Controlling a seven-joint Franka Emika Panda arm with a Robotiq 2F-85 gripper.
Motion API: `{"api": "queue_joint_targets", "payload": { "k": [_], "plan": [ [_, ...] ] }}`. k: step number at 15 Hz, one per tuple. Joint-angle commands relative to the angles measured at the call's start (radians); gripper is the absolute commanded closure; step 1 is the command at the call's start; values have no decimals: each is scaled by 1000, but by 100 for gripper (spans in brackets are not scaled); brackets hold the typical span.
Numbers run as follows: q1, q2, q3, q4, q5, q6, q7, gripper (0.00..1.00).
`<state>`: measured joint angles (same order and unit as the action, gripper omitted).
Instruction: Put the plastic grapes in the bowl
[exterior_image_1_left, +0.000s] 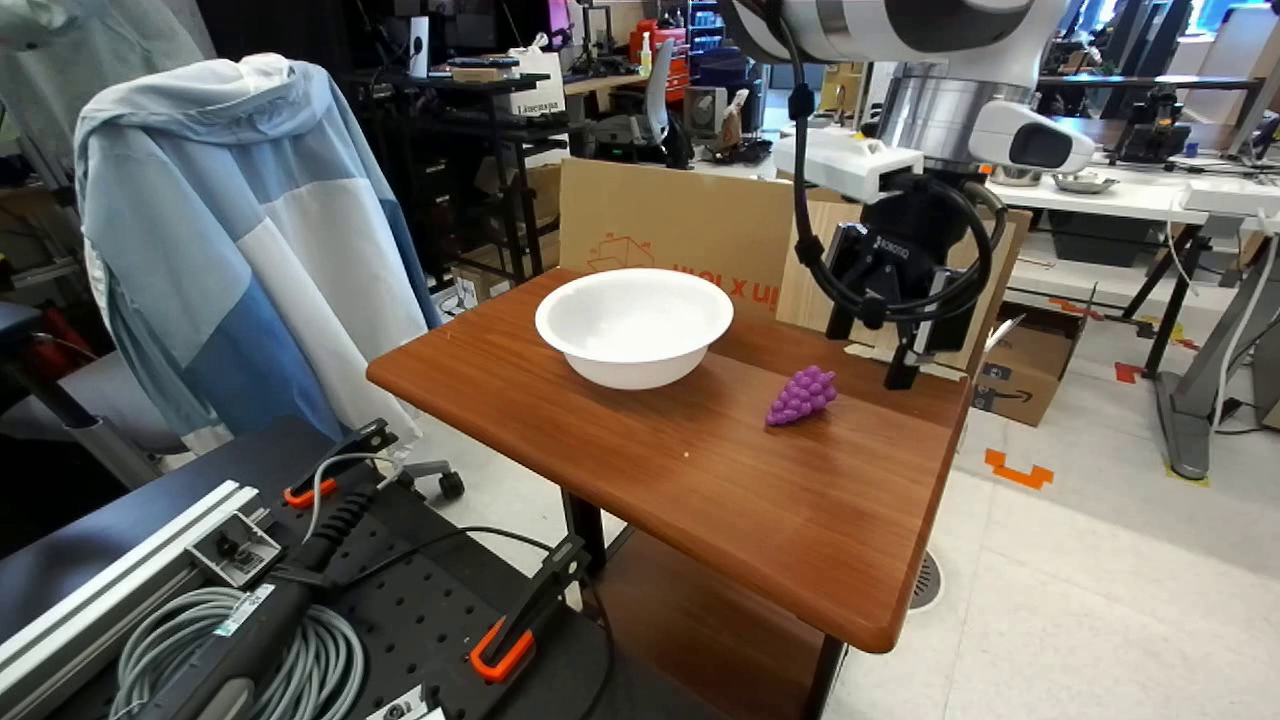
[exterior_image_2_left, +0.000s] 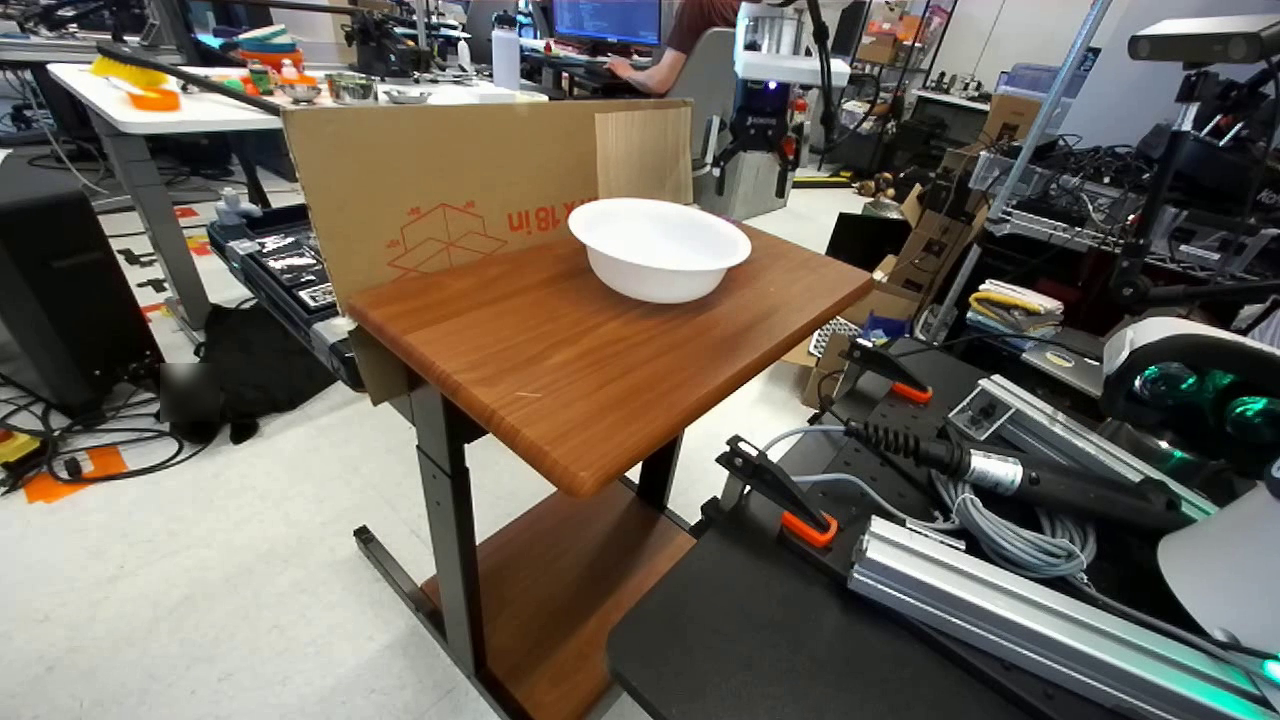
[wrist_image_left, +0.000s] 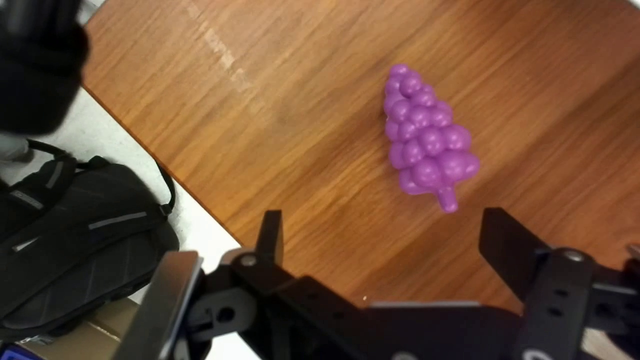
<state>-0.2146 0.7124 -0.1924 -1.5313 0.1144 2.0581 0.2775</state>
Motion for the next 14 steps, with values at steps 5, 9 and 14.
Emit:
{"api": "queue_joint_targets", "payload": {
  "k": [5, 9, 14],
  "plan": [
    [43, 113, 9, 154, -8, -46, 93, 0],
    [77, 108, 21, 151, -3, -37, 122, 0],
    [81, 114, 16, 129, 2, -49, 150, 0]
  ]
}}
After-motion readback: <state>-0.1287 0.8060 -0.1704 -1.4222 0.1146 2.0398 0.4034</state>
